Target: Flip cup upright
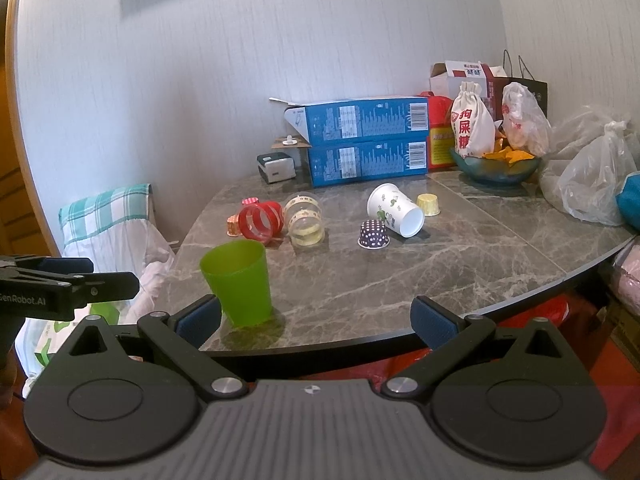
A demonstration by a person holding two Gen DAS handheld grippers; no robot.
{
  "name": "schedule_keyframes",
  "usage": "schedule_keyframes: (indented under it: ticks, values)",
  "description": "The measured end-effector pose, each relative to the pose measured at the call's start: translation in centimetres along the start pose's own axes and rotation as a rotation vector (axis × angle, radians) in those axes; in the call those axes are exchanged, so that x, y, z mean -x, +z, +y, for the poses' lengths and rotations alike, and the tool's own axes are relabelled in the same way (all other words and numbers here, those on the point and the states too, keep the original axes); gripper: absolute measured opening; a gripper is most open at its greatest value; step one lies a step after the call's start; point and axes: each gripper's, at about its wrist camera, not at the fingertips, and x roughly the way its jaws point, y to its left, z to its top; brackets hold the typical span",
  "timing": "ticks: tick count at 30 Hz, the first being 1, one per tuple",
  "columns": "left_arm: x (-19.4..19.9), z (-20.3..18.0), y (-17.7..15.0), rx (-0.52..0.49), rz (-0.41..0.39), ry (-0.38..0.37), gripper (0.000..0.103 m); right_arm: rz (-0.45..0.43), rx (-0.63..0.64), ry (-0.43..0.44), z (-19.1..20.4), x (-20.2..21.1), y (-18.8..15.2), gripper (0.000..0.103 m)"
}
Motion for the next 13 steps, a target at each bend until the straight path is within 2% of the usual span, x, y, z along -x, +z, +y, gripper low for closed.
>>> schedule_keyframes:
  ticks: [7,13]
  values:
    - [-0.11,-0.17,-0.11,0.003,0.000,0.002,0.103,0.003,-0.001,0.001,0.02,-0.08,-0.06,0.102]
    - [-0.23,0.04,0.04,0.002,-0.042,-0.016,0.103,0.003,0.002,-0.003,-0.16,-0.46,-0.13,0.102]
